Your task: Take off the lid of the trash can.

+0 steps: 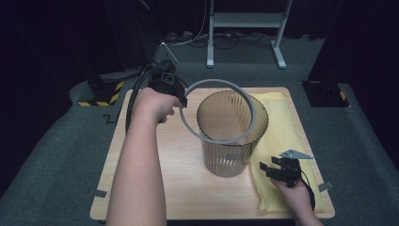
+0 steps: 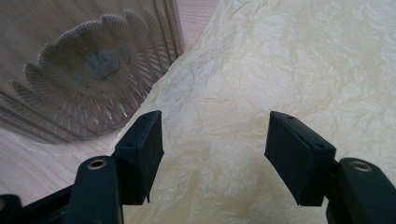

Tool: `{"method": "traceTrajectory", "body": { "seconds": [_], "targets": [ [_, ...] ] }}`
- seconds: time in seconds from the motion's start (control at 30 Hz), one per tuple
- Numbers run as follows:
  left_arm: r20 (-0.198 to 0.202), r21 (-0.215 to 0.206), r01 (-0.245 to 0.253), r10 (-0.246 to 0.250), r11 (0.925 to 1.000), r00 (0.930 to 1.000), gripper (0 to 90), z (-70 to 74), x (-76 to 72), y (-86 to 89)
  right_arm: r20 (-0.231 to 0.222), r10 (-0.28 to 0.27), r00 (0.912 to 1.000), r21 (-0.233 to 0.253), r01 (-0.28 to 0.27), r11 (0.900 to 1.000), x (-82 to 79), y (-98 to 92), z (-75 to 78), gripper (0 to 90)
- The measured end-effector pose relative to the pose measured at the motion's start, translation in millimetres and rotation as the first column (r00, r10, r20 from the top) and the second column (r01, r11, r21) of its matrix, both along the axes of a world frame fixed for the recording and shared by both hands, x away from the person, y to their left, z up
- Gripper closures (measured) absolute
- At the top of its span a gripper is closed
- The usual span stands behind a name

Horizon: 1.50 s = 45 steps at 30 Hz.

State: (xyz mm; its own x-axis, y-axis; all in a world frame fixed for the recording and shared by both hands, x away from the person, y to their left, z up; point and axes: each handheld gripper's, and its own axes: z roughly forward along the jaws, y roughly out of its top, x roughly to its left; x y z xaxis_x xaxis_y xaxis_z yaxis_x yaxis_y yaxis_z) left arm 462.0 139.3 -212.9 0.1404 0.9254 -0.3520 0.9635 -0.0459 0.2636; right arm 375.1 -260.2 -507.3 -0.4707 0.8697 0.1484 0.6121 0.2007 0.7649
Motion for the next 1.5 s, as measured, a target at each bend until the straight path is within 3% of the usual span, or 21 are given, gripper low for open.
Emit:
{"method": "traceTrajectory", "body": {
  "seconds": [0.5,1.03,1.5],
  "targets": [
    [-0.007,-0.024,-0.019,0.019,0.9995,0.9998,83.4,-6.9,-6.8,21.1,0.001,-0.001,1.0,-0.002,0.001,1.0,0.4,-0.6,0.3,36.5],
    [-0.003,-0.044,-0.056,0.056,0.9975,0.9984,83.4,-11.7,-21.2,60.4,0.0,0.004,1.0,-0.011,-0.004,1.0,-0.2,2.3,-0.3,36.5],
    [0.002,-0.066,-0.114,0.114,0.9913,0.9935,83.3,-19.3,-35.2,99.0,0.002,0.006,1.0,-0.02,-0.006,1.0,-0.6,3.9,-0.8,36.5]
  ]
}}
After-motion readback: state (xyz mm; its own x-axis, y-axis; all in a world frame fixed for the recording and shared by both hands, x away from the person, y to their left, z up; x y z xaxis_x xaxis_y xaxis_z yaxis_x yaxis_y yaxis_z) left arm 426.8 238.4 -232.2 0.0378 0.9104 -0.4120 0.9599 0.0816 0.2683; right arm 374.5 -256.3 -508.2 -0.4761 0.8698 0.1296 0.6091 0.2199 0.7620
